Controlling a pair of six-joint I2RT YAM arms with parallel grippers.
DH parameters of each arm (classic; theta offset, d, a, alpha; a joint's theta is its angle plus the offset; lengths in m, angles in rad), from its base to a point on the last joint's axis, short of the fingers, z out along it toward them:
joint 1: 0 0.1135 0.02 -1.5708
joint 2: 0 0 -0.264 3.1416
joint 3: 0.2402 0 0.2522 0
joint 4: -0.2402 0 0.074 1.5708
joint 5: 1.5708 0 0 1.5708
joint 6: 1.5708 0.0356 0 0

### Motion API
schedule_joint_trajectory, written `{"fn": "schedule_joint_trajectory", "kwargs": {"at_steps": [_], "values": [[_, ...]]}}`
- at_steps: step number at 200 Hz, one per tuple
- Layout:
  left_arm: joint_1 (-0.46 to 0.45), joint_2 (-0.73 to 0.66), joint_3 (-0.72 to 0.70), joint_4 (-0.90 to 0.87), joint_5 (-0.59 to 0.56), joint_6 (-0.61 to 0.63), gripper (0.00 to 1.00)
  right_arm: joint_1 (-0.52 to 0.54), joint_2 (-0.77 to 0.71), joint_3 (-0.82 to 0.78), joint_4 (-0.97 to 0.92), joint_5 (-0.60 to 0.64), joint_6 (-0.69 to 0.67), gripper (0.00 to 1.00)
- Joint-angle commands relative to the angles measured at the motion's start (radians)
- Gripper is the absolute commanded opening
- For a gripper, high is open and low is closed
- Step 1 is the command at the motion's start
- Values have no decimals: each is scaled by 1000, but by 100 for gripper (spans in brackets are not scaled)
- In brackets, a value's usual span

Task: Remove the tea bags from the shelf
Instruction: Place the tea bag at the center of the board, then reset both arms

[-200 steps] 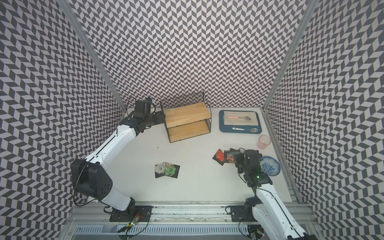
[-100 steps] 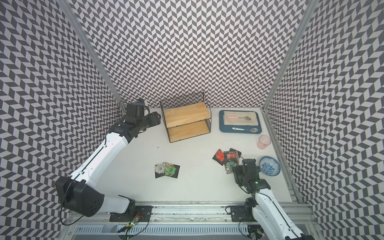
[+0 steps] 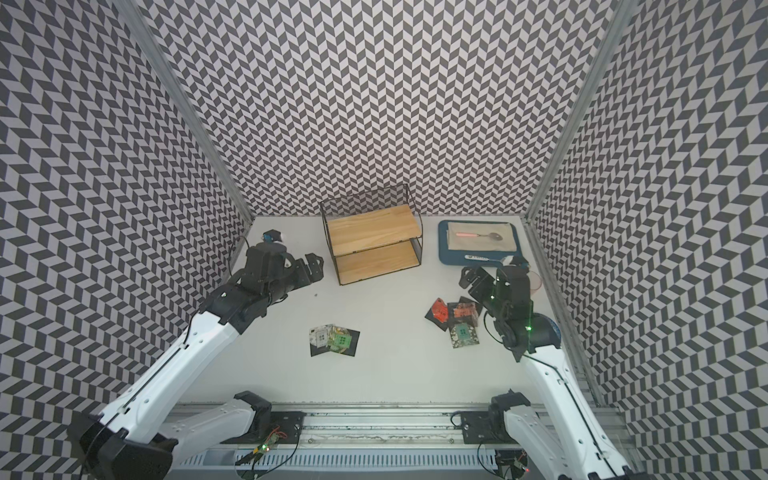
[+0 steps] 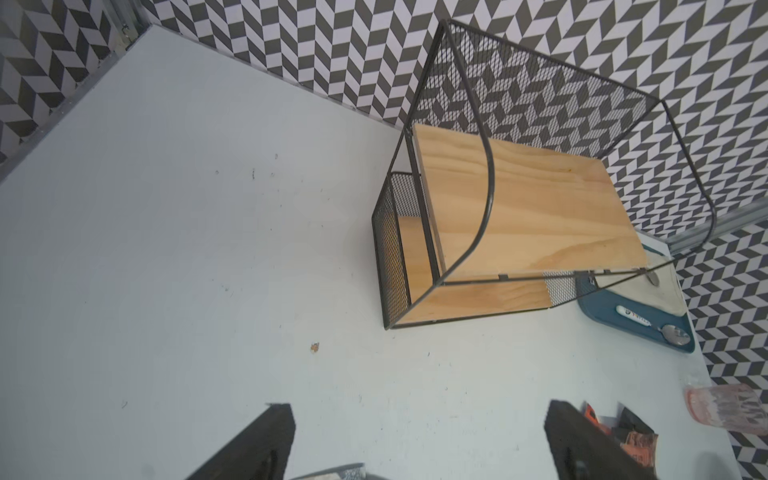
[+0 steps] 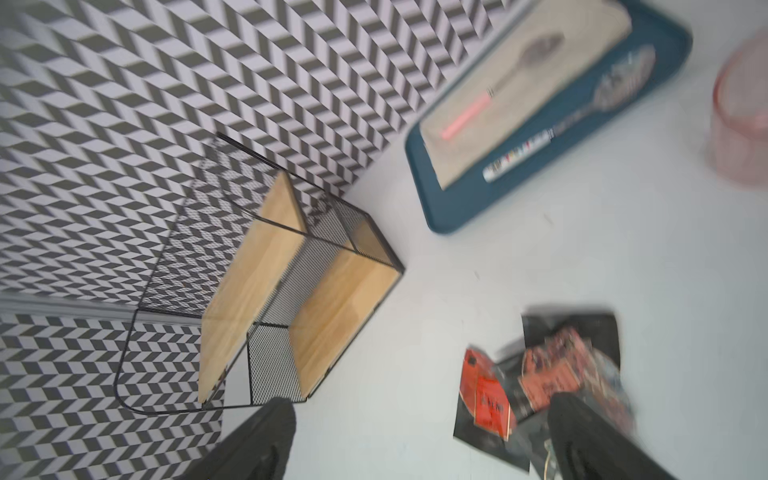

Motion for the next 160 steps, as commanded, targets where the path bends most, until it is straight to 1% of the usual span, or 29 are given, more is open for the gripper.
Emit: {"fn": "schedule_joint_trajectory", "kwargs": {"at_steps": [1,6,17,21,23,27,31,37,41,48,53,67,85,96,108,117,123,140,148,160], "values": [[-22,-68,-76,28,-94,-17,100,4,-3,7,155,139,-225,99],[-29,-79,-93,23,-142,-38,99,4,-3,-19,199,159,-236,100],[-46,-88,-128,-11,-306,-111,100,2,-12,-90,343,165,-233,100],[-46,-89,-143,-15,-341,-122,100,3,-16,-124,382,165,-233,100],[-46,-90,-153,-11,-354,-121,100,2,-24,-150,434,164,-233,100],[-45,-96,-175,10,-371,-109,100,3,-34,-185,481,162,-335,100],[-47,-103,-201,47,-378,-72,99,3,-41,-220,532,176,-353,99],[-47,-118,-245,122,-373,2,99,3,-53,-286,617,190,-362,99],[-46,-130,-282,184,-363,63,100,3,-61,-327,672,209,-391,100],[-45,-153,-355,306,-330,185,100,4,-74,-385,740,245,-425,100],[-46,-167,-399,383,-318,246,100,3,-80,-426,779,269,-449,99],[-39,-198,-517,553,-339,344,100,4,-75,-527,898,295,-558,100],[-10,-236,-677,814,-296,475,99,2,-50,-631,981,373,-582,100],[21,-235,-743,939,-288,500,99,2,-30,-680,1060,358,-627,100],[87,-198,-777,1028,-243,507,100,1,1,-720,1149,340,-642,99],[137,-155,-761,1051,-194,509,99,0,31,-738,1204,333,-643,100],[158,-117,-759,1095,-183,521,99,1,59,-742,1237,325,-649,99],[182,-20,-762,1225,-178,565,99,-1,145,-740,1329,321,-673,100],[197,26,-762,1277,-165,589,100,-4,181,-721,1342,298,-697,99],[230,102,-755,1317,-155,597,100,-11,248,-722,1449,281,-707,99]]}}
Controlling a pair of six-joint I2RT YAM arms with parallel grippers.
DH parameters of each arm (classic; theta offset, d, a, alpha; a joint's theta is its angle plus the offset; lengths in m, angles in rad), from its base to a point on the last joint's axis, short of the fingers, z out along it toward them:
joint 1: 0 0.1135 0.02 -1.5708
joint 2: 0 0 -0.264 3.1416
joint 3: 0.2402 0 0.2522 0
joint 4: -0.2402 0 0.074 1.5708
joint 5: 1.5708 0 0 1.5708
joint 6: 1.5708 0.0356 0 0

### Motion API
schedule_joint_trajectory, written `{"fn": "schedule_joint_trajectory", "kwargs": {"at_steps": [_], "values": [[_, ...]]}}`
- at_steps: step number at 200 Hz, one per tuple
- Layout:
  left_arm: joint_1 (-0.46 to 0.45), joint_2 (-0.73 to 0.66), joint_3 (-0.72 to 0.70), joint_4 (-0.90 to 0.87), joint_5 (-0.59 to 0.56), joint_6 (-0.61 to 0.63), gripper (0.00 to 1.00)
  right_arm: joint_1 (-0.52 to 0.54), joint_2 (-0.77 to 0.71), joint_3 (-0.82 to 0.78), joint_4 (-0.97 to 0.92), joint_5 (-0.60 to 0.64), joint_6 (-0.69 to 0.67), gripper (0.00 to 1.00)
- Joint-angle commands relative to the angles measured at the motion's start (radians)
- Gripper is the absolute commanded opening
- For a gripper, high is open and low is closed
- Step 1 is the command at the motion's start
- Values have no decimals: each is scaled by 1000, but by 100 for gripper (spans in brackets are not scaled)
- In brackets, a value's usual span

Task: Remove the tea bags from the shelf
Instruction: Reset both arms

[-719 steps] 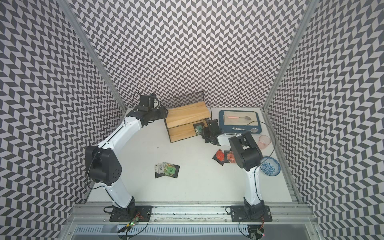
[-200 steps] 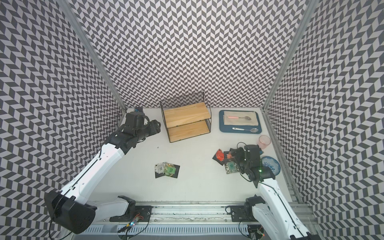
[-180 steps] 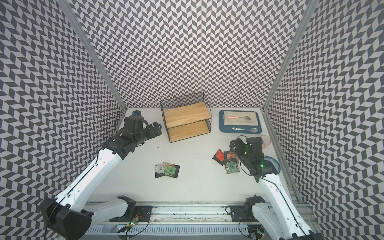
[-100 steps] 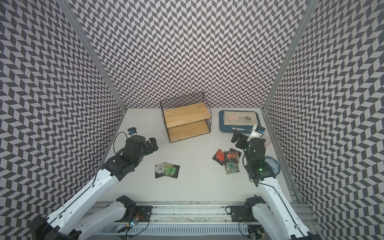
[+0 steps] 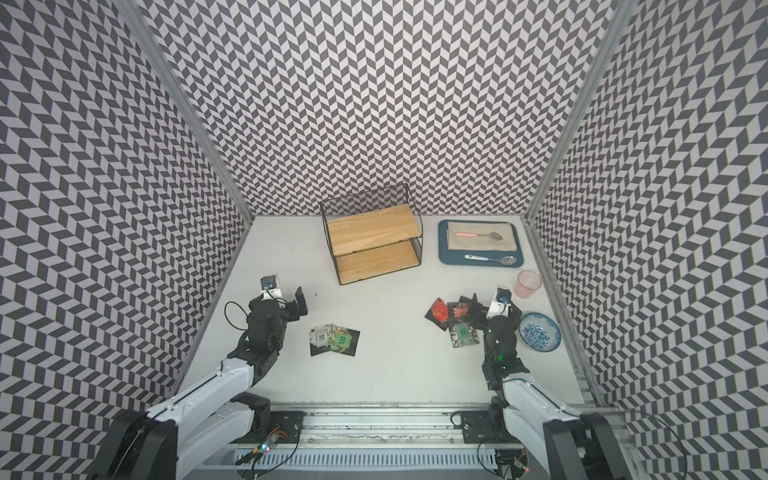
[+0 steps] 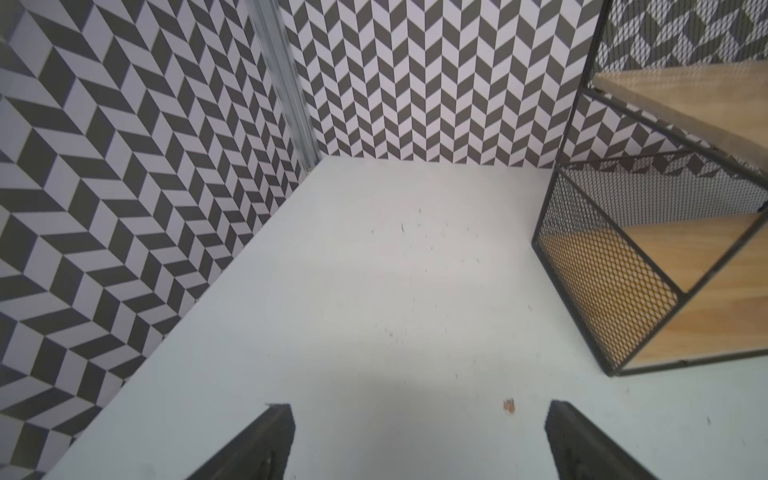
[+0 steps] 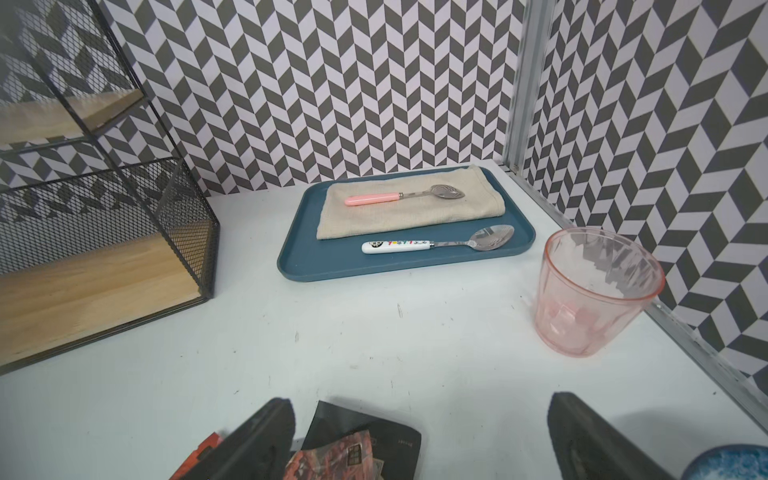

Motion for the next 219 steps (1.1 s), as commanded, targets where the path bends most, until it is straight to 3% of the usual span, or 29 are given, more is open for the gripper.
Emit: {"fn": "schedule_joint_trajectory", "kwargs": {"at_steps": [1,76,127,145,158,191,219], "values": [[50,111,18,245,57,83,100,-10,95,19,298,-28,-66,99],[183,321,-1,555,248,77,100,-68,376,48,621,-137,-70,100],[216,464,-13,742,284,79,100,-78,531,35,812,-110,-50,100],[217,515,-21,812,283,84,100,-78,552,45,822,-113,-54,100],[222,502,-2,745,289,71,100,-77,554,60,799,-98,-51,100],[231,512,-2,764,301,69,100,-78,553,141,641,-44,-28,100],[234,510,2,750,305,67,100,-77,558,140,653,-44,-30,99]]}}
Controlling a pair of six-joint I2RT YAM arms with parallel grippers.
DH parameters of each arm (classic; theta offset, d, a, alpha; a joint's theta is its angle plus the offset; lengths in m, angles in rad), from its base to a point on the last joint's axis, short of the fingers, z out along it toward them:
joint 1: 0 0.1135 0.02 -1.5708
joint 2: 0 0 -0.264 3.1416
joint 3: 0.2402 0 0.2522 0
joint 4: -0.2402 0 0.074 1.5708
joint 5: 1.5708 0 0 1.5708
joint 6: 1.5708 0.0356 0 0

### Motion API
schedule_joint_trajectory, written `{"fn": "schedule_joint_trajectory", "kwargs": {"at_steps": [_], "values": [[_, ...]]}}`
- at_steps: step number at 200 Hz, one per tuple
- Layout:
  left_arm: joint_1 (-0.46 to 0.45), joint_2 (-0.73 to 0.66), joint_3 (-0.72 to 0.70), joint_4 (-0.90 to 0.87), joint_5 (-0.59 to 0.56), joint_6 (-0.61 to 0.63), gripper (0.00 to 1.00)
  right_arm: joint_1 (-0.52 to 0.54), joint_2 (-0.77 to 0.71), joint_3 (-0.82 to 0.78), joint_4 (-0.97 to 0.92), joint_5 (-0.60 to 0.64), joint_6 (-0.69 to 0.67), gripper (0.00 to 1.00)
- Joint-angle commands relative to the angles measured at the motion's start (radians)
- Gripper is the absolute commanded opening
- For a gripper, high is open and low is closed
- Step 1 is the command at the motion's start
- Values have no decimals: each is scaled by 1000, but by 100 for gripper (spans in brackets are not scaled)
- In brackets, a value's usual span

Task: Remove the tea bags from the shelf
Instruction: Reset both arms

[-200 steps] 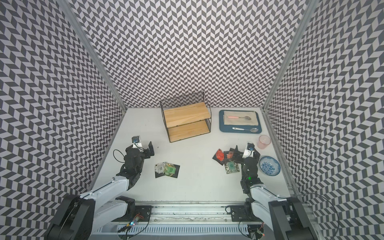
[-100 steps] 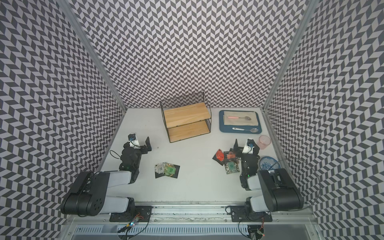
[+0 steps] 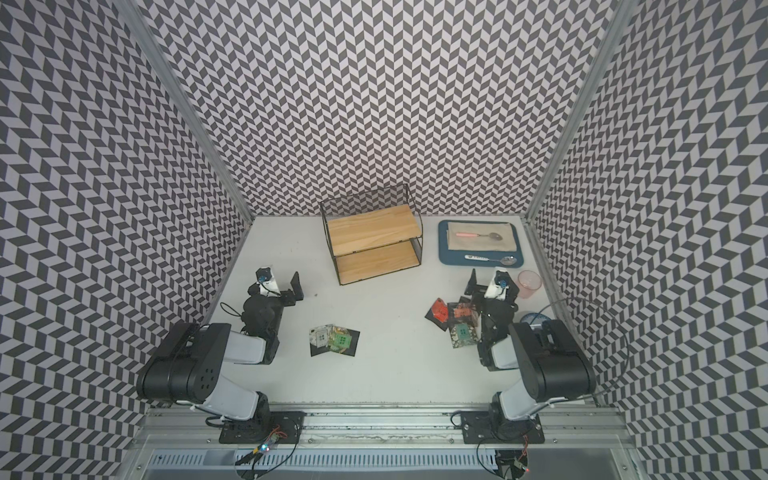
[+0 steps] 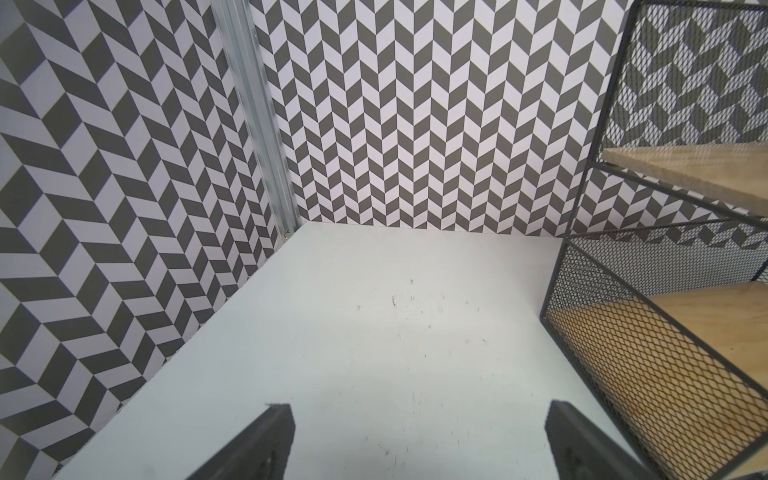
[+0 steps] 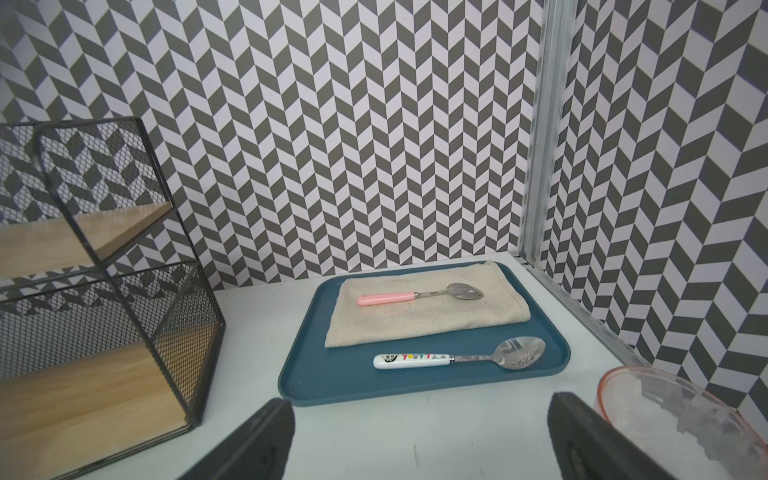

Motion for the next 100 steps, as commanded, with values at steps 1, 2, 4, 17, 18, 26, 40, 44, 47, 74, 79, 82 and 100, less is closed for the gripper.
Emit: {"fn": "schedule_joint_trajectory", "kwargs": {"at_steps": [1,2,4,17,18,26,40,44,47,74,79,82,100], "values": [[8,3,8,27,21,-2,100,-4,13,2,4,29,11,99],[8,4,8,26,21,-2,100,-4,13,2,4,29,11,99],[8,4,8,27,21,-2,100,-4,13,2,3,29,11,100],[8,5,8,29,21,-2,100,-3,12,2,1,28,11,100],[8,4,8,28,21,-2,100,-4,13,2,2,29,11,100],[8,2,7,28,21,-1,99,-3,12,2,1,28,11,99],[8,0,5,32,21,0,99,-3,11,0,3,29,11,100],[8,0,4,34,21,1,99,-5,11,-2,5,28,10,99],[8,0,4,35,20,0,99,-5,10,-2,6,27,11,100],[7,-2,4,34,20,1,99,-4,10,-3,7,28,11,99],[7,-2,4,34,20,1,99,-4,11,-4,7,28,10,100],[7,-2,4,34,20,1,100,-4,10,-3,7,27,10,100],[7,-2,4,34,20,2,100,-4,10,0,3,20,5,100]]}}
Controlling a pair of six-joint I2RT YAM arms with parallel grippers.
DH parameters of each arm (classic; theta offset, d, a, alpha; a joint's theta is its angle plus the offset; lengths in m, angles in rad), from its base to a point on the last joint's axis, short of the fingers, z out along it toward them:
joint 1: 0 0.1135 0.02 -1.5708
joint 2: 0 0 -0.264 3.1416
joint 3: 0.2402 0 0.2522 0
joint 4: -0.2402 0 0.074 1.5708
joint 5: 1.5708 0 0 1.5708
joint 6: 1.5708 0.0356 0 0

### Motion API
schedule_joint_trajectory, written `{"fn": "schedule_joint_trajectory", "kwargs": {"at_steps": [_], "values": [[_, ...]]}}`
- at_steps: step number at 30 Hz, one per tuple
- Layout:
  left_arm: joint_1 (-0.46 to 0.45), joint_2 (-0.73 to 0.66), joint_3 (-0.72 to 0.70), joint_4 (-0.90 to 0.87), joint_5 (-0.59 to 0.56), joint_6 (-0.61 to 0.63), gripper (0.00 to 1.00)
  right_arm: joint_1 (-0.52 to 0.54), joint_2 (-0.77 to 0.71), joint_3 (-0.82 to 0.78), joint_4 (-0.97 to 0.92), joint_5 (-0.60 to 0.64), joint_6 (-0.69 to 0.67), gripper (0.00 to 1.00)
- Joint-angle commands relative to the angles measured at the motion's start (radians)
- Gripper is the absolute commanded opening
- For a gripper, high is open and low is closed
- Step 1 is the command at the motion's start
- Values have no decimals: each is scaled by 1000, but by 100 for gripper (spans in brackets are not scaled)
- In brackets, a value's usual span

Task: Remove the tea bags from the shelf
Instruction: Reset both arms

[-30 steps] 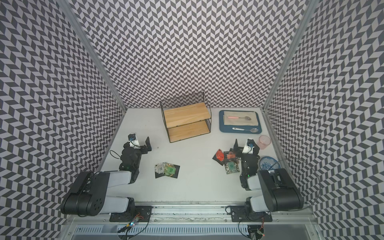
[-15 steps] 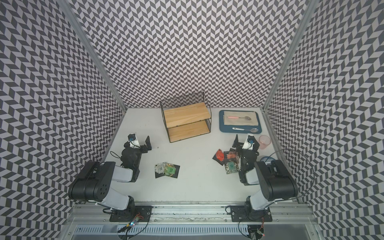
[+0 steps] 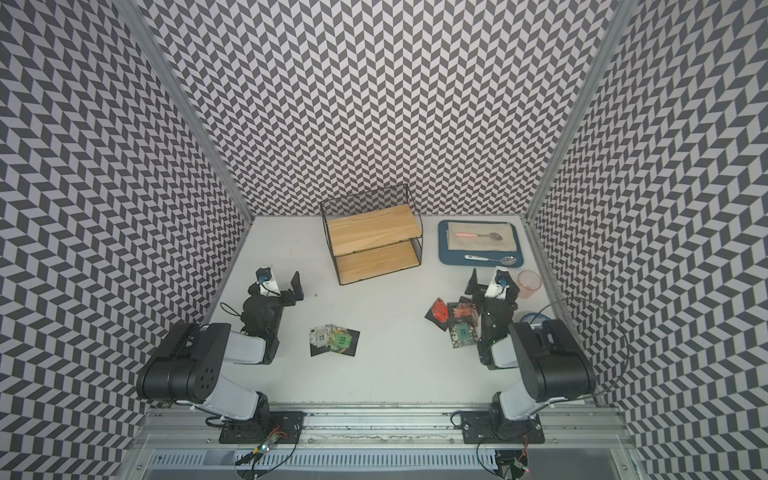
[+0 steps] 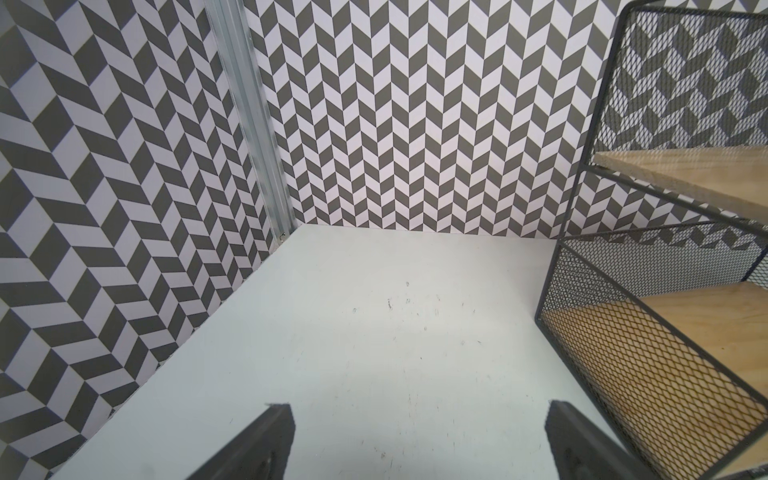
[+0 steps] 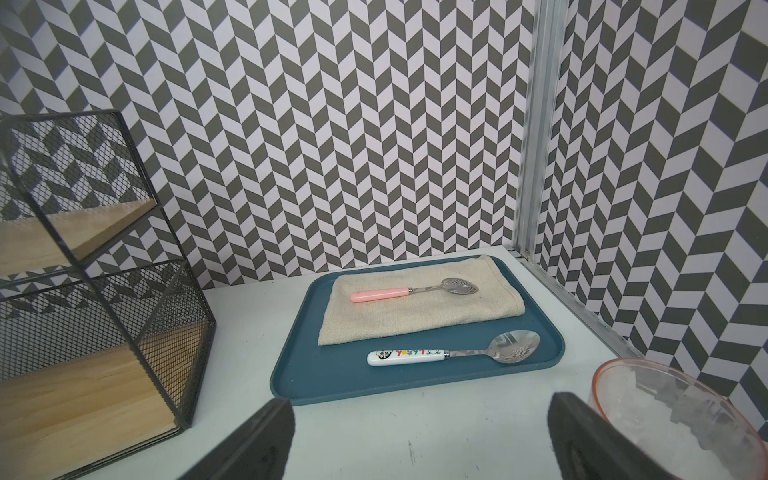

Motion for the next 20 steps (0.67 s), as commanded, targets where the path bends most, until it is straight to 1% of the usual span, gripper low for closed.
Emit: {"fn": "schedule_joint_trajectory", "kwargs": {"at_steps": [1,16,20], "values": [[5,-2,4,30,7,2,100,-4,10,0,25,5,-1,100],[5,-2,4,29,7,2,100,-4,17,12,4,4,-1,99],[5,-2,4,30,7,1,100,-4,9,1,24,1,-1,100]]}}
